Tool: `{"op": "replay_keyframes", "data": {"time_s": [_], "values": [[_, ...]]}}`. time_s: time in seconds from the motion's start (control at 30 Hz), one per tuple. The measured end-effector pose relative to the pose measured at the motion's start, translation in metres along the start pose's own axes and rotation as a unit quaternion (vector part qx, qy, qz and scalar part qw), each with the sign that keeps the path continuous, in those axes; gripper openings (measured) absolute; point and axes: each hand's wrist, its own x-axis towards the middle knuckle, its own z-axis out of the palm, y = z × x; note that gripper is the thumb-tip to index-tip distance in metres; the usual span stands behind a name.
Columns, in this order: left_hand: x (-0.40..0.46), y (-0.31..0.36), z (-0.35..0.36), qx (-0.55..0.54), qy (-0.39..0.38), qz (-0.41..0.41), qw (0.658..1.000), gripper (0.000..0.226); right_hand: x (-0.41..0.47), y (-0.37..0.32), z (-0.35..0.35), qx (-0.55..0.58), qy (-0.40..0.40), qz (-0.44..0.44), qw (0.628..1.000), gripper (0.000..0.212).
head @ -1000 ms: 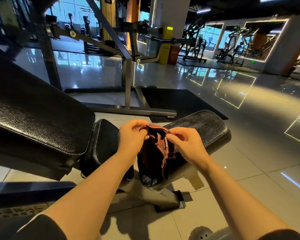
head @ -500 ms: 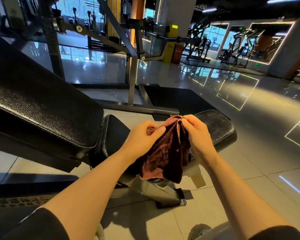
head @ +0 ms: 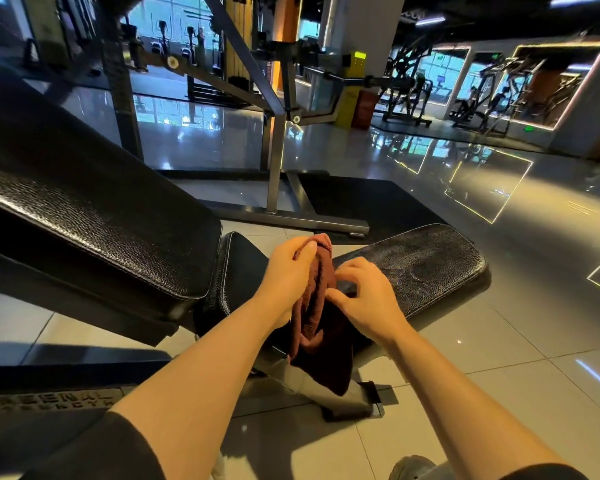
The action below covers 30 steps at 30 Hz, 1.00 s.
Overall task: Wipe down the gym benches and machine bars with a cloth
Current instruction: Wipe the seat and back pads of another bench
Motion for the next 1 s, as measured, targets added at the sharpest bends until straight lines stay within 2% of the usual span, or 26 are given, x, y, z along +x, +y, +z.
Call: {"op": "replay_keyframes", "data": {"time_s": [0.03, 0.1, 0.17, 0.23, 0.3, 0.37, 0.47, 0.53, 0.6, 0.67, 0.73, 0.8, 0.9, 0.97, 1.0], "values": [[0.001, 0.0, -0.001, 0.009, 0.01, 0.007, 1.0, 0.024, 0.0, -0.002, -0.001, 0.012, -0.007, 0.007, 1.0, 0.017], [0.002, -0.002, -0.004, 0.098, 0.051, 0.046, 0.993, 0.022, 0.001, -0.007, -0.004, 0.07, 0.02, 0.023, 0.997, 0.015], [0.001, -0.006, -0.005, 0.202, 0.105, 0.099, 0.969, 0.027, 0.001, -0.016, -0.014, 0.18, 0.055, 0.083, 0.979, 0.019], [-0.002, -0.009, -0.002, 0.236, 0.134, 0.177, 0.946, 0.037, 0.001, -0.021, -0.024, 0.245, 0.078, 0.116, 0.959, 0.02], [-0.005, -0.012, 0.004, 0.266, 0.083, 0.224, 0.934, 0.037, 0.0, -0.021, -0.029, 0.266, 0.108, 0.123, 0.95, 0.021], [-0.008, -0.019, 0.013, 0.318, 0.015, 0.216, 0.923, 0.037, -0.001, -0.019, -0.034, 0.289, 0.155, 0.121, 0.937, 0.02], [-0.007, -0.027, 0.024, 0.323, 0.001, 0.22, 0.92, 0.026, -0.005, -0.013, -0.043, 0.274, 0.215, 0.123, 0.929, 0.006], [-0.006, -0.026, 0.034, 0.309, 0.024, 0.228, 0.923, 0.024, -0.011, -0.005, -0.048, 0.28, 0.214, 0.134, 0.926, 0.02], [-0.006, -0.021, 0.045, 0.272, 0.056, 0.221, 0.935, 0.024, -0.021, 0.004, -0.053, 0.298, 0.181, 0.1, 0.932, 0.041], [-0.007, -0.016, 0.058, 0.207, 0.061, 0.212, 0.953, 0.022, -0.031, 0.012, -0.056, 0.234, 0.129, 0.022, 0.963, 0.059], [-0.009, -0.011, 0.071, 0.117, 0.014, 0.208, 0.971, 0.021, -0.036, 0.018, -0.055, 0.147, 0.098, -0.021, 0.984, 0.064], [-0.016, -0.006, 0.084, 0.078, -0.045, 0.216, 0.972, 0.022, -0.038, 0.025, -0.056, 0.11, 0.159, -0.006, 0.981, 0.054], [-0.024, -0.003, 0.102, 0.104, -0.116, 0.248, 0.956, 0.03, -0.038, 0.03, -0.07, 0.084, 0.327, 0.013, 0.941, 0.033], [-0.022, -0.008, 0.11, 0.144, -0.122, 0.236, 0.953, 0.041, -0.036, 0.042, -0.083, 0.026, 0.409, 0.014, 0.912, 0.027], [-0.019, -0.011, 0.111, 0.172, -0.105, 0.225, 0.953, 0.044, -0.034, 0.05, -0.087, 0.006, 0.409, 0.029, 0.912, 0.028]]}}
